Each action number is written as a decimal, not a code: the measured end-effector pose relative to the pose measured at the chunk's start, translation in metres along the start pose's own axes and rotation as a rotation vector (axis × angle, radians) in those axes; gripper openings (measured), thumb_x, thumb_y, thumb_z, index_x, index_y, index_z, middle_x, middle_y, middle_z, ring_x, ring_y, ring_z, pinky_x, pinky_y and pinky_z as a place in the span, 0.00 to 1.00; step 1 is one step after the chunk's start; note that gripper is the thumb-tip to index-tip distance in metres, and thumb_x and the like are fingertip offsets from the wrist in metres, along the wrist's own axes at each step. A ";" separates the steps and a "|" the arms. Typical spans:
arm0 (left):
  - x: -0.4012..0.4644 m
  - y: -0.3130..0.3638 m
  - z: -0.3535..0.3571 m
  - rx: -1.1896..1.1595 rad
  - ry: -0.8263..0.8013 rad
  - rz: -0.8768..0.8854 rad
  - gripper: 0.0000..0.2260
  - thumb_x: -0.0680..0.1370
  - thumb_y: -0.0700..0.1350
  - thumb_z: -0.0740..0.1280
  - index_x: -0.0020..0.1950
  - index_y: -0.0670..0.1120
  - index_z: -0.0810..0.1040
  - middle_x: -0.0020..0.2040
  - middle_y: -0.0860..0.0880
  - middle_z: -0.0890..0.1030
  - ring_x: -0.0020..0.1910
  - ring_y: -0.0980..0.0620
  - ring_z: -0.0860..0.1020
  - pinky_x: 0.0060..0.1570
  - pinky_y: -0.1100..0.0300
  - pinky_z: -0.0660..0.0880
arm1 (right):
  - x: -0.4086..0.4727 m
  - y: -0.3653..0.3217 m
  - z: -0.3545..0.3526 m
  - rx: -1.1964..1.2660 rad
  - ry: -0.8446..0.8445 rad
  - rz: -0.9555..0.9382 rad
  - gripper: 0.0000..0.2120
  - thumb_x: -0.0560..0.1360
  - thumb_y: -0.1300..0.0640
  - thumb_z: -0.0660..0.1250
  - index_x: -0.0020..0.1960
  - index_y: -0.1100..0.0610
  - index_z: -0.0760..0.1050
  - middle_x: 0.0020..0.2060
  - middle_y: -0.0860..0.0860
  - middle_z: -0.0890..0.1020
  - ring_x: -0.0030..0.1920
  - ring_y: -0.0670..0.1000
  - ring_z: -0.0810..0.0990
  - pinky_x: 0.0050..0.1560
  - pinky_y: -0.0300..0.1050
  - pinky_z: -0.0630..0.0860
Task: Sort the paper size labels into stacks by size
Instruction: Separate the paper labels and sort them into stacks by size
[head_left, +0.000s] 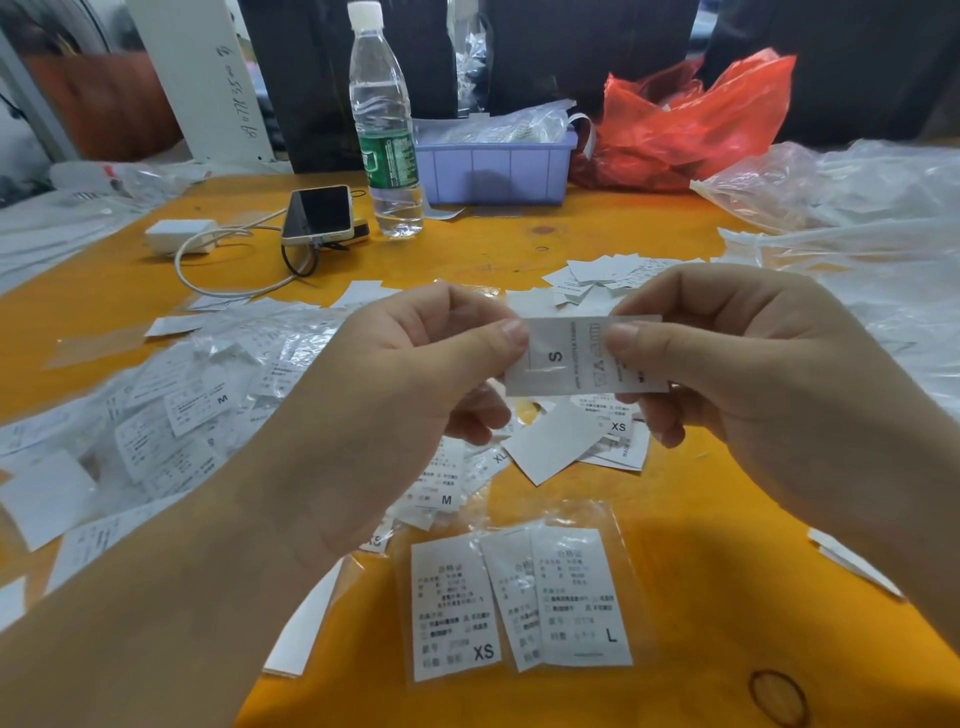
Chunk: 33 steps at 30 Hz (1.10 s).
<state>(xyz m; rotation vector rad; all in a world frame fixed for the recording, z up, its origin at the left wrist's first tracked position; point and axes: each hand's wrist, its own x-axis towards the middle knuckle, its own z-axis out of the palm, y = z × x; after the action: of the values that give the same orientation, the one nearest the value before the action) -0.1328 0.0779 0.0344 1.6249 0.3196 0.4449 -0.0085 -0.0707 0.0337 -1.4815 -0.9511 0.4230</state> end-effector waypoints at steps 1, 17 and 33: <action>0.000 0.000 0.000 0.005 -0.009 -0.002 0.06 0.67 0.50 0.70 0.39 0.48 0.82 0.40 0.46 0.85 0.29 0.53 0.77 0.31 0.62 0.77 | -0.001 0.000 0.001 0.005 -0.010 -0.009 0.05 0.69 0.54 0.68 0.36 0.50 0.82 0.33 0.55 0.84 0.25 0.48 0.75 0.27 0.38 0.73; -0.001 0.000 0.003 0.051 -0.034 -0.004 0.06 0.68 0.50 0.76 0.39 0.50 0.83 0.39 0.48 0.85 0.37 0.51 0.83 0.34 0.63 0.78 | -0.005 0.002 0.005 0.007 -0.012 -0.041 0.04 0.67 0.60 0.68 0.40 0.56 0.81 0.31 0.55 0.83 0.28 0.48 0.77 0.28 0.40 0.74; -0.003 0.001 0.002 -0.026 -0.031 0.000 0.14 0.57 0.49 0.75 0.41 0.52 0.83 0.39 0.49 0.85 0.41 0.50 0.85 0.32 0.63 0.79 | -0.003 0.004 0.004 0.030 -0.164 0.082 0.10 0.68 0.58 0.66 0.45 0.58 0.84 0.36 0.55 0.84 0.31 0.49 0.79 0.29 0.41 0.76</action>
<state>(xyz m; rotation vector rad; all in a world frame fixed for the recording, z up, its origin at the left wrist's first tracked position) -0.1342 0.0752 0.0347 1.6048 0.2898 0.4219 -0.0123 -0.0696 0.0289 -1.4788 -1.0107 0.6242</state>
